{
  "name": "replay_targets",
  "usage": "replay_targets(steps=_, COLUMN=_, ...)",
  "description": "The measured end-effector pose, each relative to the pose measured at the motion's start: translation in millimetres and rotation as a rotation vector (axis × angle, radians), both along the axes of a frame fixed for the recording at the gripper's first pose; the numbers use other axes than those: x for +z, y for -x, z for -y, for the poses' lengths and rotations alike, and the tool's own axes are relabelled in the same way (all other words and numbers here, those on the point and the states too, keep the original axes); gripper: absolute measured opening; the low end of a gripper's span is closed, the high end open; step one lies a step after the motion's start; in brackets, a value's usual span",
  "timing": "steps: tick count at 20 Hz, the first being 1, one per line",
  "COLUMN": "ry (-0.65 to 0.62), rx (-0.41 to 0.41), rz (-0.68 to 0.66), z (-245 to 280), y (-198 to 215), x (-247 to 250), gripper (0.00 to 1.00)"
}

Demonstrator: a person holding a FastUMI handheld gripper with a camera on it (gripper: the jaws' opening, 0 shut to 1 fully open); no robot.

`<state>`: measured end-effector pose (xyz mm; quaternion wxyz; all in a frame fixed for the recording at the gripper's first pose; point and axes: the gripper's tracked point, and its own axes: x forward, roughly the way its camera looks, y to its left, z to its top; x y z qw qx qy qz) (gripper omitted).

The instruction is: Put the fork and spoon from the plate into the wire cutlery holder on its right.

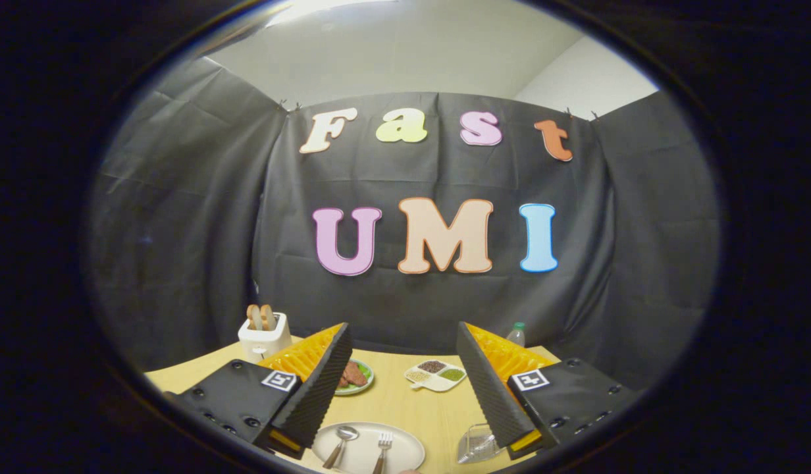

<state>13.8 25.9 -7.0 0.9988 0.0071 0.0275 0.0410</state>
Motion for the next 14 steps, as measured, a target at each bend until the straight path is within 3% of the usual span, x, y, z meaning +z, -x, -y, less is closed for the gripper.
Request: replay_targets(steps=14, ry=0.024, rx=0.071, rz=-0.329, z=-15, y=-19, x=-116, gripper=1.0)
